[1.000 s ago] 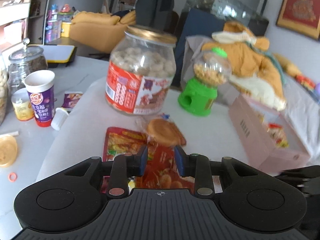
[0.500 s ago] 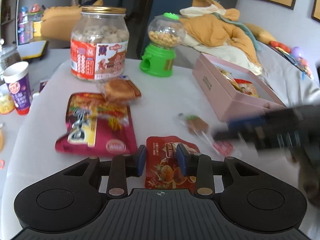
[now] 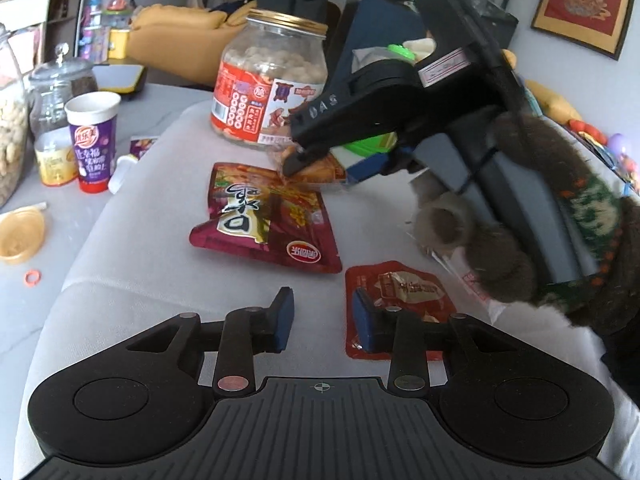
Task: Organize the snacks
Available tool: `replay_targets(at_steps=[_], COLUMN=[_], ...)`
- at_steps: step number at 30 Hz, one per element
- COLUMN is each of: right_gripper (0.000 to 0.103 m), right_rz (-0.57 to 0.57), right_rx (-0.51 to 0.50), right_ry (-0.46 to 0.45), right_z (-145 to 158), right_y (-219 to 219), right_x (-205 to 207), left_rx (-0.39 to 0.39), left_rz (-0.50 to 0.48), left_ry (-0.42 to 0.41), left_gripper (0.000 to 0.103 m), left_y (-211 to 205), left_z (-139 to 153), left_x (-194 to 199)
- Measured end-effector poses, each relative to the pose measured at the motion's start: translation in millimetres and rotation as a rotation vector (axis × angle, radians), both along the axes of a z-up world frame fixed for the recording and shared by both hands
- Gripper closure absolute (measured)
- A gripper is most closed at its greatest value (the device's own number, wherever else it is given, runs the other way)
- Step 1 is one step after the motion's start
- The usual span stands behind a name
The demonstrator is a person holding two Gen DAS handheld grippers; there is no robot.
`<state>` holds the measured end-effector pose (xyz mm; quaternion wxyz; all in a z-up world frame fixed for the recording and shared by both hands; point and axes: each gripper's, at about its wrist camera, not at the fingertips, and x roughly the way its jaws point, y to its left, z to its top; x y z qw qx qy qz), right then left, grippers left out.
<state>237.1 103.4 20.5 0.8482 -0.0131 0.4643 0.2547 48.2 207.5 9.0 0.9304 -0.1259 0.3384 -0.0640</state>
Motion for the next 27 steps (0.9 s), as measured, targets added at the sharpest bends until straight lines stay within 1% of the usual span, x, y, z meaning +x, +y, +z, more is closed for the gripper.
replay_targets(at_steps=[1,2,4,8,10,11,13,17,19,21,22,23,25,27], right_gripper=[0.046,0.047,0.051,0.063,0.065,0.068,0.068,0.068,0.067,0.056,0.044,0.036,0.033,0.033], right_rz=[0.024,0.041,0.062,0.074,0.066,0.061,0.044,0.007,0.002,0.006,0.005,-0.002,-0.021,-0.048], right_rx=[-0.012,-0.039,-0.06,-0.045,-0.029,-0.028,-0.021,-0.015,-0.041,-0.076,-0.094,-0.109,-0.126,-0.118], right_ry=[-0.004,-0.018,-0.028,-0.025,-0.014,-0.005,0.001,-0.018,-0.049,-0.096,-0.127,-0.158,-0.212,-0.228], right_z=[2,5,11,20,21,20,19,23,23,22,21,20,15,9], right_y=[1,-1,-11,-47,-70,-80,-98,-133,-148,-158,-165,-171,-186,-200], right_x=[-4,-11,-25,-48,-60,-64,-71,-89,-99,-109,-116,-121,-130,-136], left_rx=[0.005,0.009,0.016,0.034,0.049,0.055,0.056,0.034,-0.008,-0.067,-0.102,-0.134,-0.182,-0.199], left_rz=[0.001,0.003,0.011,0.001,-0.002,0.004,0.02,0.031,0.02,0.011,0.005,0.0,0.002,0.008], left_ry=[0.0,0.001,0.005,-0.001,-0.004,-0.005,-0.01,-0.029,-0.037,-0.013,0.005,0.026,0.081,0.138], left_gripper=[0.066,0.066,0.066,0.066,0.066,0.066,0.066,0.066,0.066,0.066,0.066,0.066,0.066,0.066], left_y=[-2,-3,-6,-19,-28,-31,-36,-41,-43,-44,-47,-50,-60,-75], left_z=[0,0,2,8,11,12,14,24,29,30,29,28,21,14], left_x=[0,0,0,-2,-3,-4,-6,-8,-1,13,21,32,51,66])
